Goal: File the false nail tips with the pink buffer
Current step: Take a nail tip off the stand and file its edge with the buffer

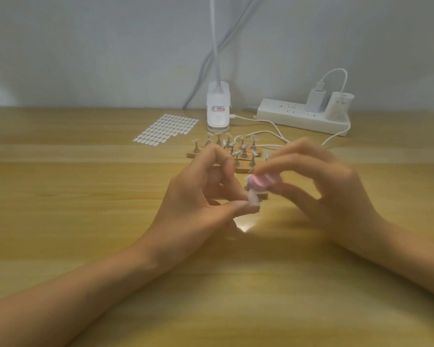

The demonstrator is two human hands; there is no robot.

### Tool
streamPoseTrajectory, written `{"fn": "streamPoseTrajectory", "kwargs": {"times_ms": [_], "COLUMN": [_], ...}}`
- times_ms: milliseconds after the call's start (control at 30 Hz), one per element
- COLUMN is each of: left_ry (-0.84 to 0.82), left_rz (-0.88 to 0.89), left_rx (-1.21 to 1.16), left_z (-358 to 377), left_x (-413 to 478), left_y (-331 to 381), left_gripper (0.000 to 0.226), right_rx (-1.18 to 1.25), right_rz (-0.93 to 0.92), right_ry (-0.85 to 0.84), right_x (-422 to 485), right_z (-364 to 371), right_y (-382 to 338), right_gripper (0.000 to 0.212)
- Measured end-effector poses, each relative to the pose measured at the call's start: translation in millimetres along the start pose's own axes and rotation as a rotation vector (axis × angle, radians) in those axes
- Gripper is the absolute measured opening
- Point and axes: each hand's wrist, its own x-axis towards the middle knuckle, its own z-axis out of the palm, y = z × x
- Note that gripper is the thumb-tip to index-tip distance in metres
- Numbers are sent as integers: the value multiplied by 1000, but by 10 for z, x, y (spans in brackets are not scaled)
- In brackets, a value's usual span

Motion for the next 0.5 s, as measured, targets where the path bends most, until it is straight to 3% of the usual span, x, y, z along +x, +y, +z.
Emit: {"fn": "streamPoseTrajectory", "kwargs": {"times_ms": [100, 200, 333, 433, 500], "left_ry": [0, -3, -6, -16, -11], "left_rz": [-5, -5, -7, -5, -12], "left_rx": [-44, -38, -58, -59, -75], "left_z": [20, 10, 22, 10, 1], "left_x": [-2, -2, -11, -3, -8], "left_y": [14, 4, 22, 1, -1], "left_gripper": [43, 44, 43, 42, 43], "right_rx": [39, 20, 16, 41, -22], "right_rz": [-1, -87, 23, -91, -38], "right_ry": [50, -28, 63, -9, -10], "right_x": [1, -21, 5, -15, -2], "right_z": [-28, 39, -40, 23, 5], "right_y": [-21, -49, 18, -39, 42], "right_gripper": [18, 18, 18, 17, 16]}}
